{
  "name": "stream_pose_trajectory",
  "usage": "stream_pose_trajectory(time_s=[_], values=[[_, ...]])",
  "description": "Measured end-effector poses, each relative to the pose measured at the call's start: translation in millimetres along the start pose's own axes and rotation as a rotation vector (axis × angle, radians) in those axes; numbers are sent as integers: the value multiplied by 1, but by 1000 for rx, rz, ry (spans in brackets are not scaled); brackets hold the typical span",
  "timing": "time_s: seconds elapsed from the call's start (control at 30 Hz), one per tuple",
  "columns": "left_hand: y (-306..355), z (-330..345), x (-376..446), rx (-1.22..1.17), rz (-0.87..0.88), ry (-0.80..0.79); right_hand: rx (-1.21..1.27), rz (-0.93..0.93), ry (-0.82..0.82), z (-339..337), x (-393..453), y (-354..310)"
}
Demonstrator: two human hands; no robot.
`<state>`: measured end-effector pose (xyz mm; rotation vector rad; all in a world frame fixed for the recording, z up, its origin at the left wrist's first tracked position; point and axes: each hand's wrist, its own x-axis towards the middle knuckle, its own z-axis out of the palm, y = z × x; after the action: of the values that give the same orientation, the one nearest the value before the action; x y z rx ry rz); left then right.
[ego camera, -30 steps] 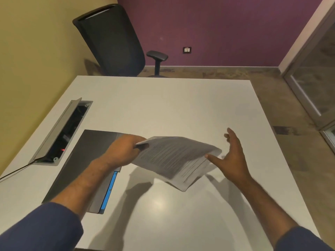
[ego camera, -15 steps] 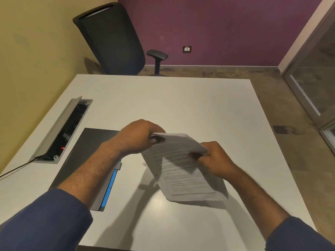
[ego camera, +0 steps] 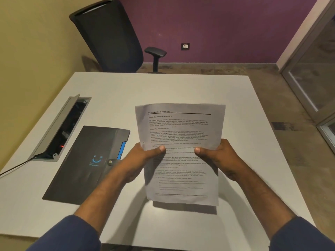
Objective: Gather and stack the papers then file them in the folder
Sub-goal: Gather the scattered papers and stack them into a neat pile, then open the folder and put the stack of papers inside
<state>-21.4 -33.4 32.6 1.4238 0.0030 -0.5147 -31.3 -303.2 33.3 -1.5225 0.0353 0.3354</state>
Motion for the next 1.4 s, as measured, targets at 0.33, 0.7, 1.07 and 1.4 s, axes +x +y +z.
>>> stream_pose_trajectory(time_s=[0.33, 0.7, 1.07, 1.4], values=[[-37, 27, -10, 275, 382, 415, -147, -310, 343, 46, -16, 54], [-88, 27, -10, 301, 65, 401, -123, -106, 446, 71, -27, 93], [-40, -22, 2, 226, -45, 194, -102, -24, 416, 65, -12, 75], [-53, -107, 10, 516, -237, 142, -60, 261, 314, 88, 35, 85]])
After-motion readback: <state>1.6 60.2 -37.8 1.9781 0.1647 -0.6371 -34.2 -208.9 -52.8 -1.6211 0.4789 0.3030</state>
